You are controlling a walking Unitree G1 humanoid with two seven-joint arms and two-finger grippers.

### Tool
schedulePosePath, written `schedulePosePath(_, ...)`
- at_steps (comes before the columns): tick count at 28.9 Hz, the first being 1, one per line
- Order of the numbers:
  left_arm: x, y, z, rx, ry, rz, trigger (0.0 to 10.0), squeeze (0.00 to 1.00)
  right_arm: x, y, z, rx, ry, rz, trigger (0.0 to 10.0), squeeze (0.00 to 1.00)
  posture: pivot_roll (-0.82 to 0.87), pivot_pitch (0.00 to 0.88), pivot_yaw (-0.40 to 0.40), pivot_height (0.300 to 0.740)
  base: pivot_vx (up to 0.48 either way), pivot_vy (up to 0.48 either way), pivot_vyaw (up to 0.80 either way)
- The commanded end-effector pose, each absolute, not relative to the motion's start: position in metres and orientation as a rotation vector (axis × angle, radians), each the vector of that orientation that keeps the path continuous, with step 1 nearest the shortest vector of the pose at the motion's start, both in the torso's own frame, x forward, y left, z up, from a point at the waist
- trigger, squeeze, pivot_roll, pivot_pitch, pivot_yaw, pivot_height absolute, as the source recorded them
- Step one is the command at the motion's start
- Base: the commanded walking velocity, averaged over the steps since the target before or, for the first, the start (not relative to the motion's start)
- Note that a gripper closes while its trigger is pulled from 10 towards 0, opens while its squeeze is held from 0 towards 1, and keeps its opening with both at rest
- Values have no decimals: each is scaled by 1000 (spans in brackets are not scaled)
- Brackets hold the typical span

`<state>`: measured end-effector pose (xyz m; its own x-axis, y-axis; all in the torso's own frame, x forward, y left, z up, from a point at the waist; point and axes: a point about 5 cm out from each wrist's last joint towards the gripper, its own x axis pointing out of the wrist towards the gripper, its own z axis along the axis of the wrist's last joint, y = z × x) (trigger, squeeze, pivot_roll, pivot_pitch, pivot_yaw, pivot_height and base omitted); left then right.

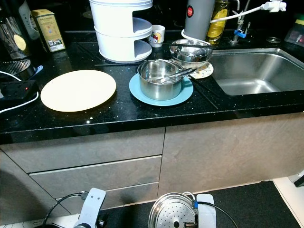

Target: Kitchen organization

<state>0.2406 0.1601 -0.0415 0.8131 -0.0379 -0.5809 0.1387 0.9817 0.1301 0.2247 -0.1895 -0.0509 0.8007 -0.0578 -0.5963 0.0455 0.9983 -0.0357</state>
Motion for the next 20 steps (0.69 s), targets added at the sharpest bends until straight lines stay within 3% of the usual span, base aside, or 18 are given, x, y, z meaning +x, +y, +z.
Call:
schedulePosePath(1,238,158,-44,148,622,-79,10000,0,221,-189,-54,-24,666,-53,10000,0,-67,160,-37,740,0,0,0)
schedulePosePath(7,235,154,-49,74,700,-106,10000,0,216,-190,-57,-33,687,-52,10000,0,-72,153,-31,740,0,0,0)
schedulePosePath(20,231,141,-52,177,727,-196,10000,0,216,-190,-58,-64,697,-29,10000,0,-76,140,-31,740,0,0,0)
